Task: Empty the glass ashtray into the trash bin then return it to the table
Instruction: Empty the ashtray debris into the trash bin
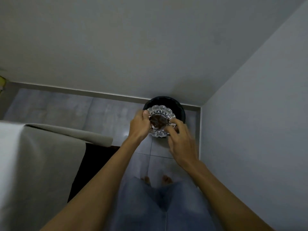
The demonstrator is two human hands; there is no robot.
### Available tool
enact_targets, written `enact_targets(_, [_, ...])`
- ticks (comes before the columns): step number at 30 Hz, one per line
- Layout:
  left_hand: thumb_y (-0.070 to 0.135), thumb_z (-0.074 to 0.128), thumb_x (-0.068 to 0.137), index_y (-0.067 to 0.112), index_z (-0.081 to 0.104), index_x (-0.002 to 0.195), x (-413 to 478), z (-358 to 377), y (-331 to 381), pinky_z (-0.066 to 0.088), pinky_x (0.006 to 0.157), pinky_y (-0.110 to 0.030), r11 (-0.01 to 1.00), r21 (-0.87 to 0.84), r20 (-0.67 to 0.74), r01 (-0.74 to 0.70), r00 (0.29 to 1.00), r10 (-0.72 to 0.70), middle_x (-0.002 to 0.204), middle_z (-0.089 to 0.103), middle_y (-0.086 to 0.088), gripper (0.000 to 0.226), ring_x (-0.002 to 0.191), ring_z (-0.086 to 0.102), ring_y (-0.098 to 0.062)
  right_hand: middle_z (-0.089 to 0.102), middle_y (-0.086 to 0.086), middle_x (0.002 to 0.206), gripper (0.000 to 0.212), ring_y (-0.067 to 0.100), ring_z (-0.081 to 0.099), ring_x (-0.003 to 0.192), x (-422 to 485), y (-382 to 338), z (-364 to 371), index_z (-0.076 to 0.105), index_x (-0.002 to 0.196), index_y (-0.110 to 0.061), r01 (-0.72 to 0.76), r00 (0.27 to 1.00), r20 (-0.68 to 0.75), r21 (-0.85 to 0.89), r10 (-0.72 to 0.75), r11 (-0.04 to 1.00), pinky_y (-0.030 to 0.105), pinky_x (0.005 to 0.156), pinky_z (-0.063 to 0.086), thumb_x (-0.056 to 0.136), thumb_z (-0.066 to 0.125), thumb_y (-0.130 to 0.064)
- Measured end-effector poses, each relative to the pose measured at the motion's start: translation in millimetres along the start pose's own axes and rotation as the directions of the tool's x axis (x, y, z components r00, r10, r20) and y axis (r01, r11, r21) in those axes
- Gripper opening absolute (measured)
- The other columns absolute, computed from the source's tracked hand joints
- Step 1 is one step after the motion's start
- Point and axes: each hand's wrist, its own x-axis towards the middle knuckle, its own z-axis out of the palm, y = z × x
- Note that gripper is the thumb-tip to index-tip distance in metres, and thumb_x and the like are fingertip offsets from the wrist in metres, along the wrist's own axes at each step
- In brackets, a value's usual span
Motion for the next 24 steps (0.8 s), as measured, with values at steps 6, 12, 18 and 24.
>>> enact_targets(6, [0.034,0.031,0.106,0.006,0.063,0.111,87.3,64.2,-84.4,0.051,0.088,-0.041,0.998,0.041,0.042,0.048,0.998,-0.049,0.111,0.068,-0.015,0.043,0.103,0.062,-0.033,0.063,0.008,0.107,0.014,0.025,0.059,0.085,27.4,71.3,126.1,0.067,0.099,-0.008,0.07,0.997,-0.022,0.043,-0.069,0.997,0.038,0.064,0.054,0.086,0.067,-0.003])
enact_targets(12, [0.034,0.034,0.104,0.005,0.069,0.087,168.8,106.9,-153.4,0.046,0.077,-0.034,0.996,0.08,-0.022,0.033,0.999,-0.031,0.09,0.068,-0.012,0.048,0.088,0.06,-0.03,0.063,0.008,0.109,0.019,0.025,0.056,0.086,58.0,125.9,226.0,0.063,0.111,-0.011,0.178,0.982,-0.074,0.053,-0.174,0.983,0.037,0.065,0.054,0.092,0.063,-0.008])
enact_targets(18, [0.03,0.031,0.104,0.011,0.075,0.106,223.9,154.0,-210.9,0.05,0.086,-0.032,0.992,-0.031,-0.343,-0.121,0.933,0.103,0.102,0.075,-0.007,0.048,0.095,0.065,-0.021,0.059,0.004,0.114,0.023,0.021,0.056,0.095,85.2,160.0,293.2,0.06,0.119,-0.013,0.162,0.984,-0.099,0.14,-0.149,0.977,0.033,0.076,0.054,0.096,0.059,-0.015])
enact_targets(24, [0.027,0.031,0.108,0.009,0.045,0.15,238.3,204.0,-262.6,0.023,0.123,-0.032,0.969,-0.041,-0.339,-0.246,0.915,0.218,0.161,0.036,-0.003,0.048,0.151,0.027,-0.016,0.06,-0.002,0.104,0.019,0.007,0.056,0.085,94.4,165.5,328.2,0.057,0.117,-0.015,-0.046,0.987,-0.115,0.452,0.109,0.891,0.012,0.074,0.044,0.099,0.055,-0.02])
